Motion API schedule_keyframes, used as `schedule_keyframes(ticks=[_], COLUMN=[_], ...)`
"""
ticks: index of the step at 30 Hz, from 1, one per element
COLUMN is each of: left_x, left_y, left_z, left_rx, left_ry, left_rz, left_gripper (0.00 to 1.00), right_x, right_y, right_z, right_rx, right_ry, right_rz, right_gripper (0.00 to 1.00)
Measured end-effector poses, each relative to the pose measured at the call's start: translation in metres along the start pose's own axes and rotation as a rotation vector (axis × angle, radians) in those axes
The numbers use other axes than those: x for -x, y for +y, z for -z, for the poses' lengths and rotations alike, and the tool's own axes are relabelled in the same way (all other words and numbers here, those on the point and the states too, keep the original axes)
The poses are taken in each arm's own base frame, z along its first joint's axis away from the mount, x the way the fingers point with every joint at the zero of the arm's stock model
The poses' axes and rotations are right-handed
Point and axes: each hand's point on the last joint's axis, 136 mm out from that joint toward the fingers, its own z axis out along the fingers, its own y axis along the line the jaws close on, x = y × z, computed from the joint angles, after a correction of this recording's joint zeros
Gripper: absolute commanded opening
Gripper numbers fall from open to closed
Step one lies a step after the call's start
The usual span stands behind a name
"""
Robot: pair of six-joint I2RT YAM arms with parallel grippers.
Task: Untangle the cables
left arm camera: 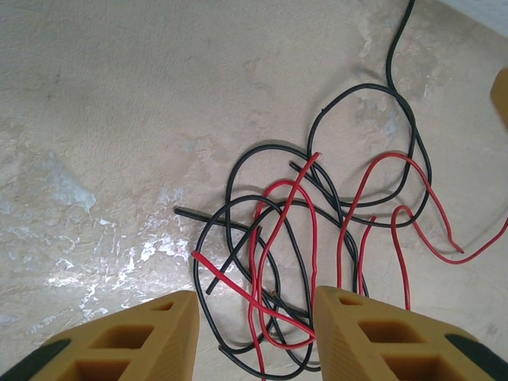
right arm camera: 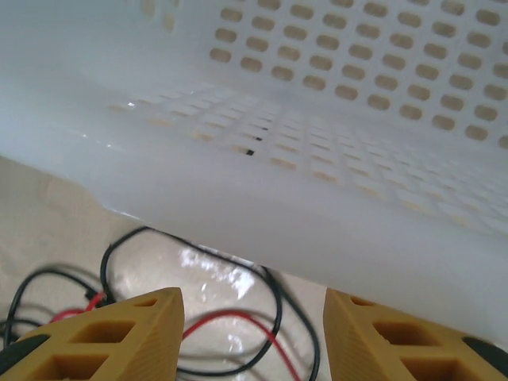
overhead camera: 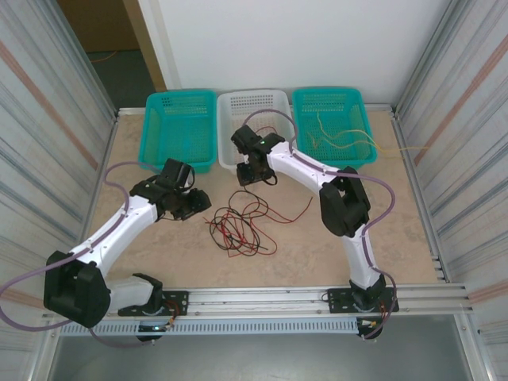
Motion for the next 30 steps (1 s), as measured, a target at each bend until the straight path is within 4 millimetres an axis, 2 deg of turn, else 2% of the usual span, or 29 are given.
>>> schedule_keyframes(ticks=[8,12,15,17,19,21,23,26,28,30], left_x=[0.003,0.004,0.004,0.003,0.002,0.001,0.001,0.006,0.016,0.026], left_y=[0.004,0.004,0.004,0.005,0.007,0.007,0.002,-0.013,-0.022,-0.031], left_z=[0.0,0.001,0.0,-0.002,-0.007,-0.014,-0.023,-0.038,-0.046,-0.051], left_rx=[0.005,0.007,0.008,0.014,0.028,0.048,0.073,0.112,0.146,0.178], left_ry=[-0.007,-0.009,-0.008,-0.001,0.014,0.03,0.049,0.063,0.049,0.018], left_rz=[0.015,0.015,0.015,0.017,0.019,0.012,-0.012,-0.068,-0.112,-0.152], left_gripper=[0.45,0.46,0.47,0.5,0.54,0.57,0.57,0.56,0.55,0.51], right_x=[0.02,0.019,0.018,0.029,0.046,0.069,0.085,0.091,0.088,0.083], right_y=[0.001,0.005,-0.001,-0.014,-0.045,-0.093,-0.151,-0.221,-0.247,-0.26], right_z=[0.009,0.016,0.035,0.058,0.082,0.101,0.111,0.107,0.092,0.073], right_rx=[0.014,0.01,-0.005,-0.003,-0.013,-0.04,-0.087,-0.151,-0.173,-0.179], right_ry=[-0.049,-0.06,-0.078,-0.126,-0.176,-0.231,-0.268,-0.268,-0.237,-0.196], right_rz=[-0.014,0.004,0.008,-0.015,-0.08,-0.181,-0.293,-0.41,-0.454,-0.475], right_gripper=[0.49,0.53,0.47,0.39,0.31,0.24,0.21,0.19,0.18,0.18])
